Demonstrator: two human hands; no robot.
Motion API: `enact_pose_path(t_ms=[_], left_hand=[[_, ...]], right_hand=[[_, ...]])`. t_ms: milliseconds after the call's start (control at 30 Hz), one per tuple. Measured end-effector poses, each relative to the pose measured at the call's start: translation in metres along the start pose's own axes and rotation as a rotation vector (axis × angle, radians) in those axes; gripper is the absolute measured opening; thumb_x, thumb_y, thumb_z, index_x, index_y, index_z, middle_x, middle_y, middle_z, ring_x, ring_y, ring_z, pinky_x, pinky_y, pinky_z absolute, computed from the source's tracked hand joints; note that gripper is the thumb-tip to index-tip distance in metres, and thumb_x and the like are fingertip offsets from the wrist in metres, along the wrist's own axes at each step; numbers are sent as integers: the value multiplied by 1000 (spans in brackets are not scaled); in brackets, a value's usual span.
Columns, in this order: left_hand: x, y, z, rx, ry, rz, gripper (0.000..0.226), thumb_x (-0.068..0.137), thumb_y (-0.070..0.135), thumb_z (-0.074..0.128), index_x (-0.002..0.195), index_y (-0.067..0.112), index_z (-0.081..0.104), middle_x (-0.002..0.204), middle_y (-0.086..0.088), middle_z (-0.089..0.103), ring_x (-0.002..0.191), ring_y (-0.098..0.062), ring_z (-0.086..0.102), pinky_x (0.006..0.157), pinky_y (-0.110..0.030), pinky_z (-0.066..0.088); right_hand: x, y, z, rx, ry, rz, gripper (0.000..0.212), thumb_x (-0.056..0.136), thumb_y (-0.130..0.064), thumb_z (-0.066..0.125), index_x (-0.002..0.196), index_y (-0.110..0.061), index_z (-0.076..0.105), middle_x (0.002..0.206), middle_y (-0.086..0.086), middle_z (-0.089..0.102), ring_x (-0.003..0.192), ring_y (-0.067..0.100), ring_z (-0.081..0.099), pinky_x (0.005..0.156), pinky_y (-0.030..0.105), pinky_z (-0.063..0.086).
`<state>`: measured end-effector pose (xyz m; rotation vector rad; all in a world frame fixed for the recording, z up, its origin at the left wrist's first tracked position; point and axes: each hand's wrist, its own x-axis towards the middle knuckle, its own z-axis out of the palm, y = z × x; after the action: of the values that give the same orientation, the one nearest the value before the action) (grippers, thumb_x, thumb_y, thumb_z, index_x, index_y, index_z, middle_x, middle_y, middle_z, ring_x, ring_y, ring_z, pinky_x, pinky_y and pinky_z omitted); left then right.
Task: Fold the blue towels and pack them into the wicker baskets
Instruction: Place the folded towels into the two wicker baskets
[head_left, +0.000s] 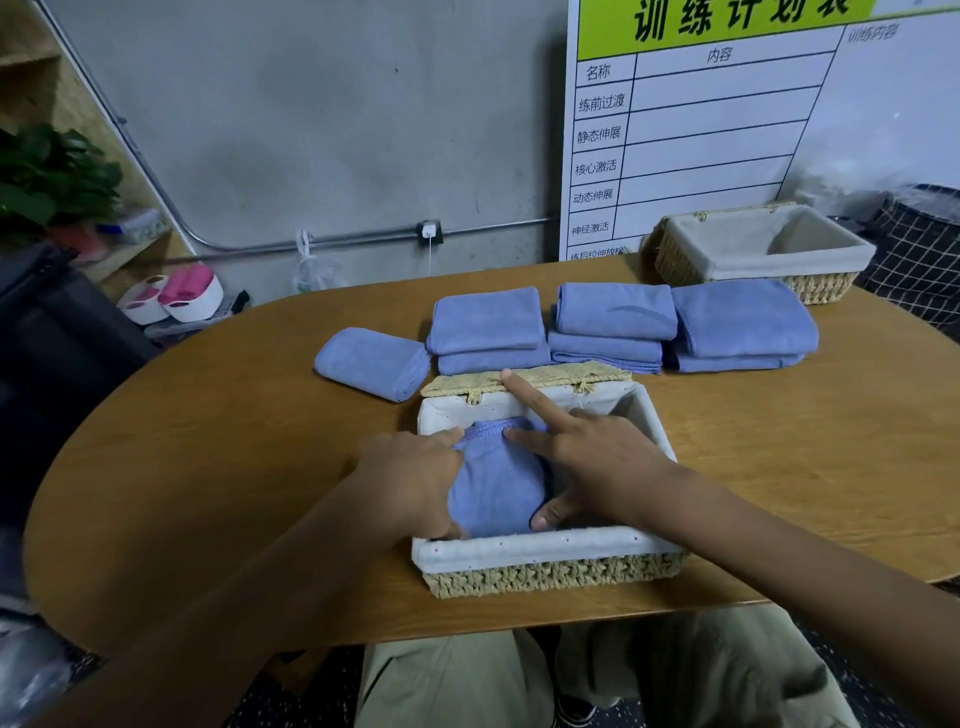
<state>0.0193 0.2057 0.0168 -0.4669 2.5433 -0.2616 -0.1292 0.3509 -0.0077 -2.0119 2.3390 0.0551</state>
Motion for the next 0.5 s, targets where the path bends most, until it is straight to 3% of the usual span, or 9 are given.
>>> enact_pose_path(t_ms=[167,233,300,333,400,500], left_hand=[[0,-3,-4,-38,15,46,82,81,69,65,148,27,43,166,10,19,133,-20,49,89,-32,44],[-7,-19,-7,-237,54,99,77,82,63,70,146,26,48,158,6,38,131,-11,50,87,-24,42],[-16,-40,-18,-631,167,101,46,88,50,71,128,29,66,124,6,67,107,-3,63,82,-15,46],[-17,-54,-21,-823,261,67,27,92,43,68,114,30,73,107,8,74,93,-4,69,79,-16,50],[-3,-87,-20,-1056,421,-107,21,99,36,61,105,22,75,99,6,76,79,-16,72,67,-21,52],[36,-124,3,-1202,393,-381,40,102,38,54,137,18,53,101,-6,71,77,-23,67,59,-31,53]], right_hand=[[-1,2,0,15,12,-25,90,74,-66,72,150,-34,36,156,-15,-40,123,30,53,73,35,44],[0,10,-4,92,32,-41,86,72,-68,73,146,-38,43,160,-20,-30,124,23,55,75,33,44],[7,20,-15,248,74,-62,81,70,-70,72,143,-43,48,165,-21,-6,131,10,49,89,28,45],[15,26,-23,333,105,-72,77,70,-71,72,139,-44,52,165,-19,10,134,3,45,96,27,42],[37,33,-34,504,211,-38,61,72,-65,76,127,-42,63,157,-15,36,126,-6,45,103,28,41],[83,37,-38,595,418,25,43,78,-54,76,115,-33,72,133,-12,62,119,0,54,105,34,43]])
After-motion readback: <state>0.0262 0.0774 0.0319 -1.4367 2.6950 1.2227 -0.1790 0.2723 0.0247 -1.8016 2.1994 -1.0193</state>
